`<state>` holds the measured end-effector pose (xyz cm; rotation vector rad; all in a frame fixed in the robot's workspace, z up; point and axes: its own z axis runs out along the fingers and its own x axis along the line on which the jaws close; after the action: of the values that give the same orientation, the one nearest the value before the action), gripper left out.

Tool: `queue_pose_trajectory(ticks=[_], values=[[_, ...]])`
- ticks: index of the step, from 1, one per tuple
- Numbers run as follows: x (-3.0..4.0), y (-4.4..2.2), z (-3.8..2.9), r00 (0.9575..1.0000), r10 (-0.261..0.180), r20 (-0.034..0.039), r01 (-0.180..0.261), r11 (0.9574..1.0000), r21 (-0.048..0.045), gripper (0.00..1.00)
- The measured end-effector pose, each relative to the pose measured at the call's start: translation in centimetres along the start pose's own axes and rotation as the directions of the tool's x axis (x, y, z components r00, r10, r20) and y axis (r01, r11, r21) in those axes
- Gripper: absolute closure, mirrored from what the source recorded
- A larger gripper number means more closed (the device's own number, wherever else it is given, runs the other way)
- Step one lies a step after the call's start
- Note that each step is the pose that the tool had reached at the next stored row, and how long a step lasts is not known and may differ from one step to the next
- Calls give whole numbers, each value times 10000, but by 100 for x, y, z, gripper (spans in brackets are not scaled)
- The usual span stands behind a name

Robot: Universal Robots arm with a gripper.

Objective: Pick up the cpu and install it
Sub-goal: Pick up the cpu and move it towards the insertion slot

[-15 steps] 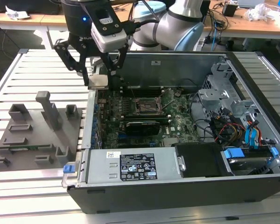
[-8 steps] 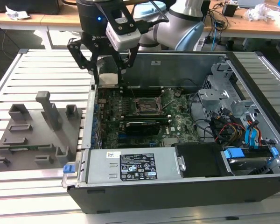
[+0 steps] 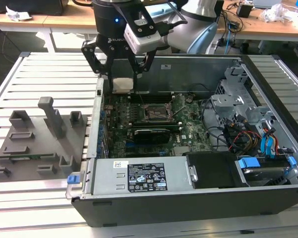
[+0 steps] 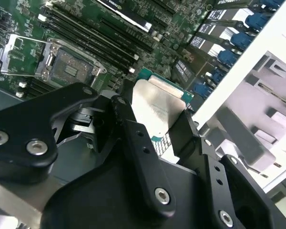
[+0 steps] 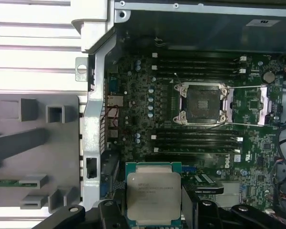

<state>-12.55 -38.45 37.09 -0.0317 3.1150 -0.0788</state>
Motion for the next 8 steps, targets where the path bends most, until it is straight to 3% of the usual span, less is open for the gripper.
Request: queue_pose_trajectory(ticks=[8], values=[[-147,5,14,10000,-1,-1,1,10000,0,45]])
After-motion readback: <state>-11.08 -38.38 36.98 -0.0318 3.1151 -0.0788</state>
